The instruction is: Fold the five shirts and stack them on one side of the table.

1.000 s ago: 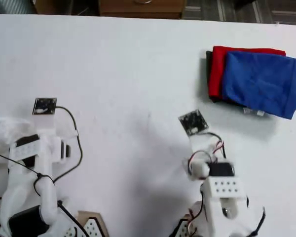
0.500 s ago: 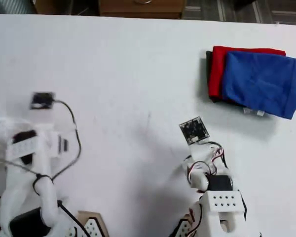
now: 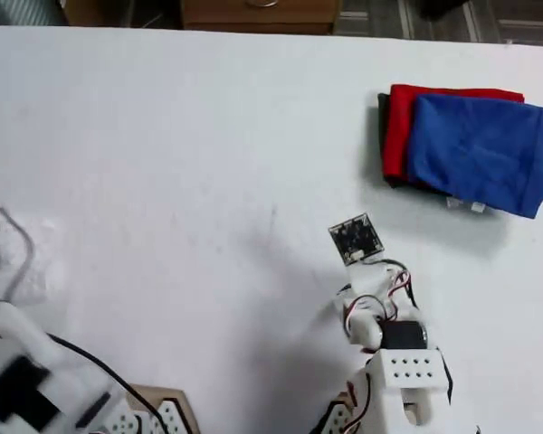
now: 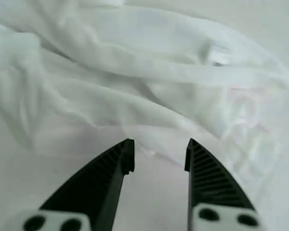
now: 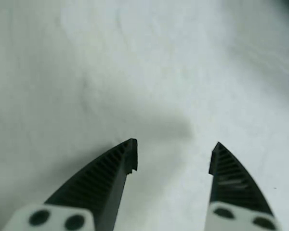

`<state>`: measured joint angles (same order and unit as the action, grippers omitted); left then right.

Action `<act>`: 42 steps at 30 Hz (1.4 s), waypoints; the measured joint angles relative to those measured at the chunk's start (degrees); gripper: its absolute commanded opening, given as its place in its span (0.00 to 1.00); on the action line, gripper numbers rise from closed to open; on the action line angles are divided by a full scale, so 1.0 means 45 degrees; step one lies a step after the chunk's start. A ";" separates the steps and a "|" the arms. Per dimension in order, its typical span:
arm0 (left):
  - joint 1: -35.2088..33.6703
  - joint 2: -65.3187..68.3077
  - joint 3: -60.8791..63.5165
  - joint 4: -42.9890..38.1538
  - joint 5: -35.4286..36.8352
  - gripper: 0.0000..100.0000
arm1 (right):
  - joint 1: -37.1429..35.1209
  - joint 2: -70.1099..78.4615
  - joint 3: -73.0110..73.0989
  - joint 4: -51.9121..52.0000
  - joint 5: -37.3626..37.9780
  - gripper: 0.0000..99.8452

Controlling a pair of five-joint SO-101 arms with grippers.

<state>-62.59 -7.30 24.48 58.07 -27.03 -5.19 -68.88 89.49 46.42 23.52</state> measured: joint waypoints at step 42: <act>0.3575 0.8791 -1.8559 0.9631 0.2188 0.03 | 0.0000 -0.0137 0.0078 0.0000 0.0000 0.24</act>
<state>-46.51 32.26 -59.03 101.41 -17.19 -5.19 -69.49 89.85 46.42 23.52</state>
